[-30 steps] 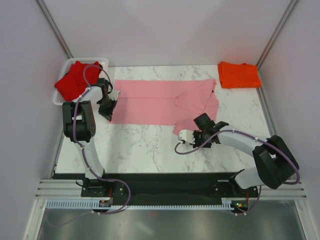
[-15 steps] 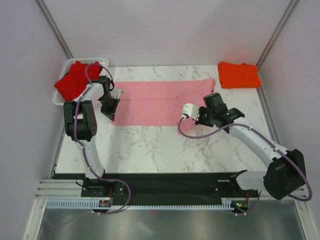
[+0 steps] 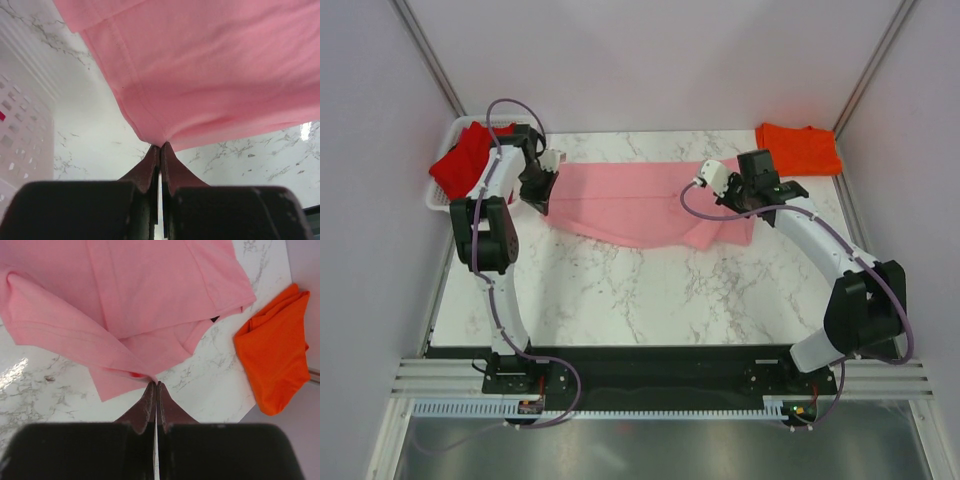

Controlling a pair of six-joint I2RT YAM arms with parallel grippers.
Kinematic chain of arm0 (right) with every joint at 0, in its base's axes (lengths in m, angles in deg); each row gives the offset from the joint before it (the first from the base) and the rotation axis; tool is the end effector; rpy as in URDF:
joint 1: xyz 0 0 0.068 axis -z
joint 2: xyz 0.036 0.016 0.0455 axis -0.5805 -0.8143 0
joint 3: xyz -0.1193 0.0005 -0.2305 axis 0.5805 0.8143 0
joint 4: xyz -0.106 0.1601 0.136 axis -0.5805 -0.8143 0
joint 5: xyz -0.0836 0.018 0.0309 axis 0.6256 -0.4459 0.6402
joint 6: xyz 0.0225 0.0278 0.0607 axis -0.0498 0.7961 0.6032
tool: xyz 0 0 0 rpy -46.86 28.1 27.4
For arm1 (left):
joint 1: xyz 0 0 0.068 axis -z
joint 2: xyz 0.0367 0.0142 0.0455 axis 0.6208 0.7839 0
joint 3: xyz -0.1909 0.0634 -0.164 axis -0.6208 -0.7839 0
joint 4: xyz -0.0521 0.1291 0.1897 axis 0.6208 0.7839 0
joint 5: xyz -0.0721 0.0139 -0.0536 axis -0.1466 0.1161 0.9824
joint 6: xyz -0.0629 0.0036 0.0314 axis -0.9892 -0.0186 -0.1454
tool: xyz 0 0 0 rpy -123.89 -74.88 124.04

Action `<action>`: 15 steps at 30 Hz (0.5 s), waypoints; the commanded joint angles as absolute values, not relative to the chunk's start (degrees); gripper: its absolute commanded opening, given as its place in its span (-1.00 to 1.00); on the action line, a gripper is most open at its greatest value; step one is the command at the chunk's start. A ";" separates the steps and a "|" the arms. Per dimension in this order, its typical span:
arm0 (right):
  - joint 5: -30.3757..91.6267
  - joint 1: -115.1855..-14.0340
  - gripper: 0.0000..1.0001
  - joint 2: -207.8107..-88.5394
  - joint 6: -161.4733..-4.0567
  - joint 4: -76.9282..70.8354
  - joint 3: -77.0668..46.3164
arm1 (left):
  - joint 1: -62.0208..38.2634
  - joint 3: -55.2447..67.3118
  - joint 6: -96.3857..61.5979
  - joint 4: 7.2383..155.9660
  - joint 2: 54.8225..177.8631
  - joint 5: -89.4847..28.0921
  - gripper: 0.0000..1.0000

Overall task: Fold and stack the t-shirts
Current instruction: Fold the tshirt

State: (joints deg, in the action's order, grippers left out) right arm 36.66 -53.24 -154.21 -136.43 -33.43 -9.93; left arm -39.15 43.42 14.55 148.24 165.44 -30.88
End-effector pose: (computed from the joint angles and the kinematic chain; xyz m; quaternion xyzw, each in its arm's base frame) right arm 0.3048 0.0994 0.2600 -0.5030 0.7861 -0.0775 0.3509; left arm 0.4106 -0.0025 0.1929 0.1754 0.9777 -0.0522 0.1028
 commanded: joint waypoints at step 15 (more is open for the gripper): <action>37.83 -49.28 -1.00 -166.31 -130.36 -27.24 -24.28 | -39.08 53.92 16.42 150.50 169.16 -32.19 -0.95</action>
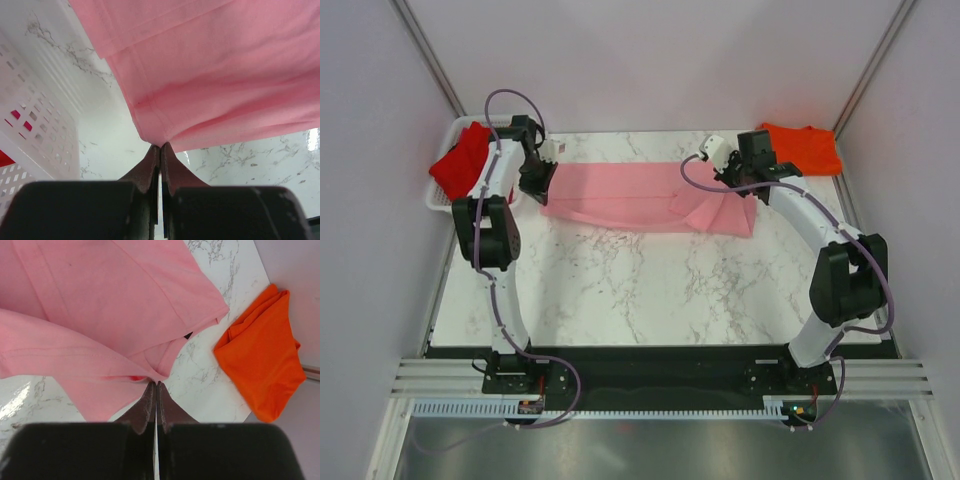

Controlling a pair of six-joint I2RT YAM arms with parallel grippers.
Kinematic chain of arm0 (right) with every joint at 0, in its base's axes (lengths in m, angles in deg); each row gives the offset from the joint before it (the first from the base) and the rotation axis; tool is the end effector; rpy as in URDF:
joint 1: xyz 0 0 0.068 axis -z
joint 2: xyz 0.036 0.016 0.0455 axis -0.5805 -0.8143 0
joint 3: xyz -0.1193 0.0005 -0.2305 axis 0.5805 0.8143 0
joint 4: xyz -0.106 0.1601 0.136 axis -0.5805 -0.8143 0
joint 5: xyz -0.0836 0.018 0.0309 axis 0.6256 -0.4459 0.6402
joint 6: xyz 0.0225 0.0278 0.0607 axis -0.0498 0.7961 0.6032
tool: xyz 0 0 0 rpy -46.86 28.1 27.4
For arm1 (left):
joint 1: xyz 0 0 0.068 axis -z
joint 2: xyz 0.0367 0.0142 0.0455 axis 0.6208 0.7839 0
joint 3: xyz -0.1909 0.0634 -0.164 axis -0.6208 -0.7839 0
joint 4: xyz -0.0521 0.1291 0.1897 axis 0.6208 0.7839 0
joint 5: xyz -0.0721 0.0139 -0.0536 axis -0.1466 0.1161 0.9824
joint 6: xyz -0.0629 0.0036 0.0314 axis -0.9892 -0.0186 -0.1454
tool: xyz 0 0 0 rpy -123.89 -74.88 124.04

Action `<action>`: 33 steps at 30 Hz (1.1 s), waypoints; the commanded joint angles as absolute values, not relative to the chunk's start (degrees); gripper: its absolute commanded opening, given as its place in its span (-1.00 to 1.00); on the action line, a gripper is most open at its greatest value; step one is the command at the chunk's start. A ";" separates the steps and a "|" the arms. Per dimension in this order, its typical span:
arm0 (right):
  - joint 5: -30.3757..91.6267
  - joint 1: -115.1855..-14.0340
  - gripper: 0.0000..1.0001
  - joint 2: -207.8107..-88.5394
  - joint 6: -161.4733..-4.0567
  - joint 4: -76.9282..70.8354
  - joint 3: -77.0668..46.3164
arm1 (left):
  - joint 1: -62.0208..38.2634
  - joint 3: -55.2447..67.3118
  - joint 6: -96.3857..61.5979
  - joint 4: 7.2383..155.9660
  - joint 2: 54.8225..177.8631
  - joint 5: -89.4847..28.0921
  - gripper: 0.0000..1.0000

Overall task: Fold and stack the t-shirts
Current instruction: Fold the tshirt

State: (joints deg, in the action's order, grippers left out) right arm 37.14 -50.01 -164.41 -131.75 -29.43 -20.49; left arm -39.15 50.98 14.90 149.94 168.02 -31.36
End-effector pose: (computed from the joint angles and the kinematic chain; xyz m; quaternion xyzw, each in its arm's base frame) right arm 0.3601 0.0945 0.2667 -0.4397 0.8069 -0.0854 0.3851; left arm 0.4261 -0.0018 0.2074 0.1794 0.9742 -0.0423 0.1300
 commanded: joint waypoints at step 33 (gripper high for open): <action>40.02 -47.44 -1.00 -183.63 -127.64 -24.86 -39.58 | -36.97 61.04 15.19 149.18 175.93 -34.65 -0.95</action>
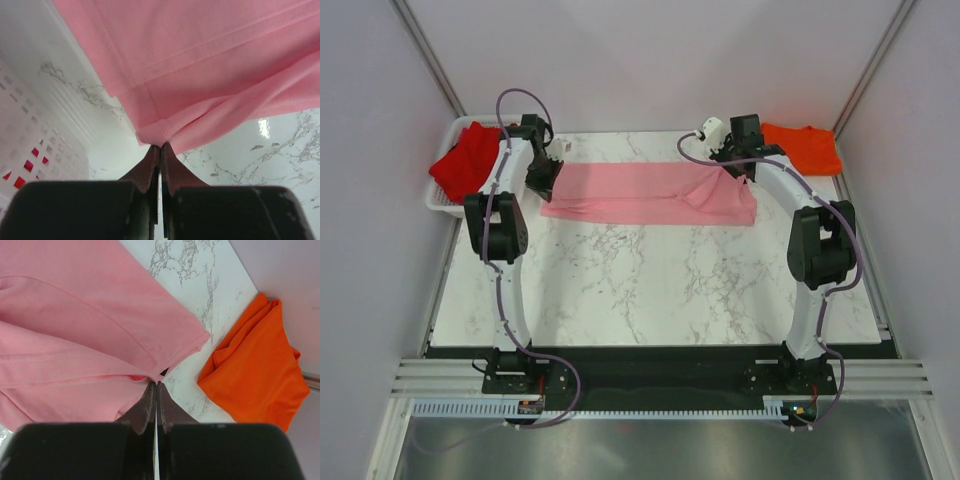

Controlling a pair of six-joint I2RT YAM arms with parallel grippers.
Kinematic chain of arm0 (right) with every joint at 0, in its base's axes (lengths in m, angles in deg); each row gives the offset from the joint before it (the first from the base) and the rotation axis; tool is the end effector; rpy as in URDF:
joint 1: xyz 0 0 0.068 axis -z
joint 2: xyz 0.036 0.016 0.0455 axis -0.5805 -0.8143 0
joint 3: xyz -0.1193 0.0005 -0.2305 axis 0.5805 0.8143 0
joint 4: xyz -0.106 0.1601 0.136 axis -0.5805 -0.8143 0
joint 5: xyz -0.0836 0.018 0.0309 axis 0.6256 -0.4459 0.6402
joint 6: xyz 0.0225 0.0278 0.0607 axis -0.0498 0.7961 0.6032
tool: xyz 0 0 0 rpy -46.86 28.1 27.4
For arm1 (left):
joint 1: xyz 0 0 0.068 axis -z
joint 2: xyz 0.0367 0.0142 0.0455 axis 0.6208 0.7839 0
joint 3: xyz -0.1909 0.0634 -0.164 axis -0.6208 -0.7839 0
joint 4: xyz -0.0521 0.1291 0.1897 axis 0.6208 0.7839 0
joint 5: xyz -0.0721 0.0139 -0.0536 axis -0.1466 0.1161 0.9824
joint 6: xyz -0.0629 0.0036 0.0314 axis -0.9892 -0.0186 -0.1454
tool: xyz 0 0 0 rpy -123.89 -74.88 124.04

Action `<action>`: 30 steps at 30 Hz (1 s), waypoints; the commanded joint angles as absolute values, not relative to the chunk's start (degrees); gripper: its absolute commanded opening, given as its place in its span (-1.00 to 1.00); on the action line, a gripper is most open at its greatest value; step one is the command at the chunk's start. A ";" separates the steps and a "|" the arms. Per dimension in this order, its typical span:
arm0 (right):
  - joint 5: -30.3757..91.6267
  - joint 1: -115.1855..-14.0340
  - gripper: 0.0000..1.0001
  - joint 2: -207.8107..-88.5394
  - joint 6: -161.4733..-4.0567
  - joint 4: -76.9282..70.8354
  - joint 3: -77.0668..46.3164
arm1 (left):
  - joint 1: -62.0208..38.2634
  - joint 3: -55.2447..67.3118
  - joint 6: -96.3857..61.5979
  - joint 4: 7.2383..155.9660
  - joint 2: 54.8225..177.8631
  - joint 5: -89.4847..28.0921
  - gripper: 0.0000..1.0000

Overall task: Fold and stack the t-shirts
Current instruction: Fold the tshirt

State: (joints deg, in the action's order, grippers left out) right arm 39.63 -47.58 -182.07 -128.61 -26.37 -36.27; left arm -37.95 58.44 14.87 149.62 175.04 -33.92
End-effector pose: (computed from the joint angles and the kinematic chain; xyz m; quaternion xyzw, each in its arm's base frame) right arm 0.4380 0.0925 0.2399 -0.3904 0.8273 -0.1046 0.3902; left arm 0.4508 -0.0083 0.1893 0.1870 0.9732 -0.0206 0.1323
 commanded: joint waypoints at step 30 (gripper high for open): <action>43.80 -47.17 -1.00 -189.61 -127.64 -23.90 -45.04 | -36.44 63.77 14.22 146.90 178.66 -38.78 -0.95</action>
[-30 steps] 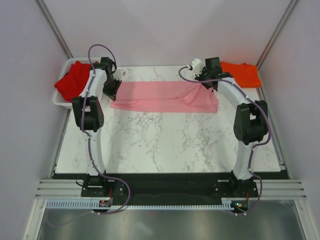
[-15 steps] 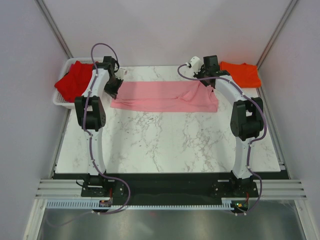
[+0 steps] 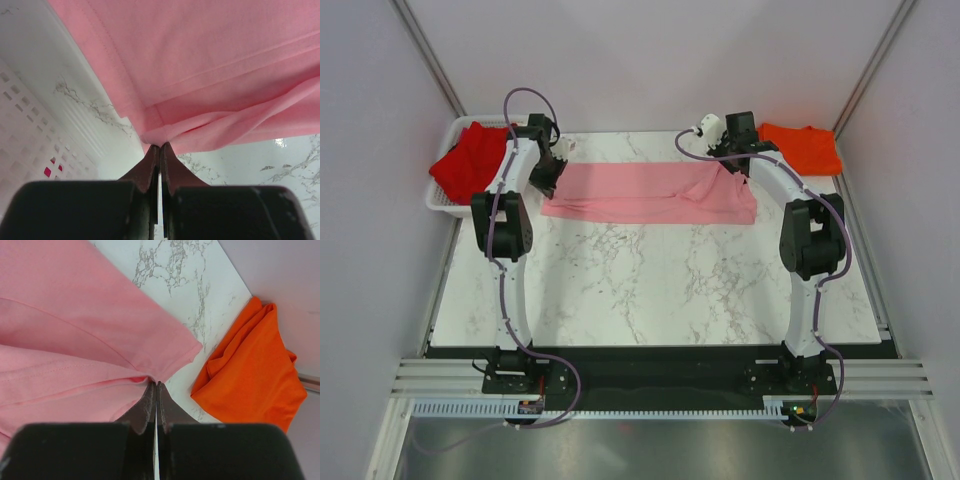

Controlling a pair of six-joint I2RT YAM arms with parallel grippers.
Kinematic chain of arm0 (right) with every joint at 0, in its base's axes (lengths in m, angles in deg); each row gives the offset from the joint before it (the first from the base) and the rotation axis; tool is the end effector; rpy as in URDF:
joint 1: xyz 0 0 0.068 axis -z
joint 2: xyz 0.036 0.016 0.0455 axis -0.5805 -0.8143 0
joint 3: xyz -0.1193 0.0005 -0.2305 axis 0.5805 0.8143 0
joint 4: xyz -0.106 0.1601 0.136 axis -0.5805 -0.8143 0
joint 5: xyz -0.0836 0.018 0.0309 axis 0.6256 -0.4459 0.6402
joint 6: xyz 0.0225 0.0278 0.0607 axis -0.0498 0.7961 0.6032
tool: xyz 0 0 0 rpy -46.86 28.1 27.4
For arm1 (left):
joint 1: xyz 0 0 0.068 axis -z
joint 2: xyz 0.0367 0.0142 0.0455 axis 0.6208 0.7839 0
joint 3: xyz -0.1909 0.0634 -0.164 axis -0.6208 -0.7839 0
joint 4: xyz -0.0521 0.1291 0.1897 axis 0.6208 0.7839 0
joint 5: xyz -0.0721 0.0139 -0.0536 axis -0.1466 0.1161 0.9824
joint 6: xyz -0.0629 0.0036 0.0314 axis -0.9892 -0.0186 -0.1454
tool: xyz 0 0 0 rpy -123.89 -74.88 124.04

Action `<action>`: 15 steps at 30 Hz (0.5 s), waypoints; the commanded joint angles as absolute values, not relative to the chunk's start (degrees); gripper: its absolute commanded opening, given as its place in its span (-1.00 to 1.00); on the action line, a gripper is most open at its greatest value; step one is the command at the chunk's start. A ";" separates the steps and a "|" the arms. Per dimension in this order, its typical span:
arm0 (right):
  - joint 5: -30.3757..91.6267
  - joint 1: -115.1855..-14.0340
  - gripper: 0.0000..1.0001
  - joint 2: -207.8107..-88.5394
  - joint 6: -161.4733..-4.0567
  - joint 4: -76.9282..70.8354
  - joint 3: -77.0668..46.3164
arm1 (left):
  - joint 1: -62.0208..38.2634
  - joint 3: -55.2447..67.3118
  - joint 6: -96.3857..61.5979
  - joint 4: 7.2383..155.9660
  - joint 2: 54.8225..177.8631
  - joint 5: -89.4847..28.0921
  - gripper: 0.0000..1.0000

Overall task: Fold and stack the t-shirts
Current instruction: Fold the tshirt

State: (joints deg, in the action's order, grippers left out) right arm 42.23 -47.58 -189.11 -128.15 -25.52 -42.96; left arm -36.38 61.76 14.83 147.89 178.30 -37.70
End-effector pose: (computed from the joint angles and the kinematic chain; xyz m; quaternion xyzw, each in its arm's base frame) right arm 0.4655 0.0958 0.2248 -0.3777 0.8308 -0.1240 0.3895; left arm 0.4645 -0.0174 0.1802 0.1958 0.9702 0.0123 0.1421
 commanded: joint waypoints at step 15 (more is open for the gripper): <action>44.16 -45.85 -1.00 -189.61 -127.46 -23.72 -44.77 | -36.44 63.15 13.96 146.28 177.43 -40.98 -0.95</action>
State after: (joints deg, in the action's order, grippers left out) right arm 43.15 -46.16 -189.11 -128.15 -25.52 -42.96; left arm -36.38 61.76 14.83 147.76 178.45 -39.21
